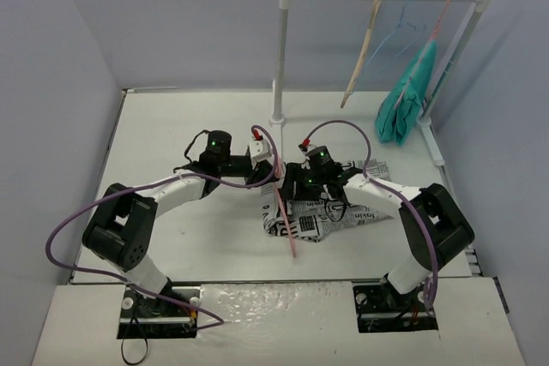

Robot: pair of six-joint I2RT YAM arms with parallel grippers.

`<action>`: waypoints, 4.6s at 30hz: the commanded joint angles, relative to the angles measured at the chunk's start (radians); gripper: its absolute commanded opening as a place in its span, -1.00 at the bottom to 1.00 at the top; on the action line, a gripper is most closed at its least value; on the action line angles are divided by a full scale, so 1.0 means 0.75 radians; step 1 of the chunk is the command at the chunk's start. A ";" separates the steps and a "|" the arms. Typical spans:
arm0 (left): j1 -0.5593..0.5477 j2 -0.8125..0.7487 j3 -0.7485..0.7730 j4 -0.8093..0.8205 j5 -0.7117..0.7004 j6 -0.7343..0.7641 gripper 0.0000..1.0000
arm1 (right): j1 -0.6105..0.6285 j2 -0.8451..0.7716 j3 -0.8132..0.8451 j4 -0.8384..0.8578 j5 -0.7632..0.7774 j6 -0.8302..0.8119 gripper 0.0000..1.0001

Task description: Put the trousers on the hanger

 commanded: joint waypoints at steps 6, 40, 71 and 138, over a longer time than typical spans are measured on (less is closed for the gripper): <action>0.010 -0.050 0.039 -0.060 0.079 0.013 -0.90 | -0.007 0.052 0.119 0.139 -0.147 0.009 -0.55; 0.203 -0.485 0.019 0.047 0.349 -0.172 -0.92 | 0.093 -0.080 0.844 -0.347 -0.215 -0.167 -1.00; 0.275 -0.499 -0.018 -0.017 0.435 -0.123 -0.92 | 0.112 -0.157 1.088 -0.416 -0.196 -0.150 -1.00; 0.384 -0.535 -0.120 -0.148 0.366 -0.059 -0.98 | -0.191 -0.059 0.199 -0.280 0.450 -0.494 -1.00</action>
